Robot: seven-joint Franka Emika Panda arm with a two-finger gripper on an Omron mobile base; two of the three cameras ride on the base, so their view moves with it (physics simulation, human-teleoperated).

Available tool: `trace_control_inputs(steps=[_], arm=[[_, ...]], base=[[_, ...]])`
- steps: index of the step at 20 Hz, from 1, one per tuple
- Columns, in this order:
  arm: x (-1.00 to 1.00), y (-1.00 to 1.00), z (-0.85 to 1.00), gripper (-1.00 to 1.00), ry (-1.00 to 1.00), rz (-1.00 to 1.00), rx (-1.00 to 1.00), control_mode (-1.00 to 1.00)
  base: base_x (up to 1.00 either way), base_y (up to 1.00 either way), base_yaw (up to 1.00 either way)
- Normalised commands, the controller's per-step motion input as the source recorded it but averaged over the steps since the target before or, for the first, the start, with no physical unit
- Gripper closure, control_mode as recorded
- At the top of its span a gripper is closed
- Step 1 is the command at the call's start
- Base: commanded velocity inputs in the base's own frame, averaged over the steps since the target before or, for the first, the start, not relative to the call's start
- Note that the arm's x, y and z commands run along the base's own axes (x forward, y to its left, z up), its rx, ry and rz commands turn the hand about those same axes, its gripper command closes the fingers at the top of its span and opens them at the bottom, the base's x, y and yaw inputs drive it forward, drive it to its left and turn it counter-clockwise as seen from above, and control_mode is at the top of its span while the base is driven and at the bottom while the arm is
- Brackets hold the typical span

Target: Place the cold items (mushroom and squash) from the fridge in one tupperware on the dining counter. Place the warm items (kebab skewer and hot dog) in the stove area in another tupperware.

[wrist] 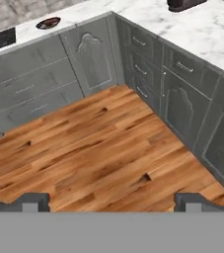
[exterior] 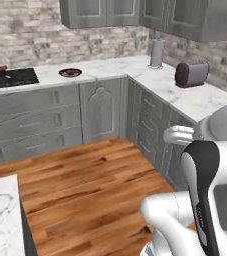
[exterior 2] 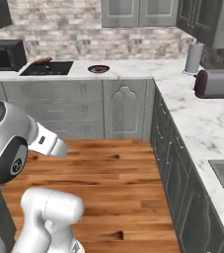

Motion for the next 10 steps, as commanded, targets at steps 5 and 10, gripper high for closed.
trace_control_inputs(steps=[5, 10], arm=[[0.0, 0.0, 0.0, -1.0, 0.0, 0.0, 0.0, 1.0], [0.0, 0.0, 0.0, -1.0, 0.0, 0.0, 0.0, 1.0]], base=[[1.0, 0.0, 0.03], [1.0, 0.01, 0.02]])
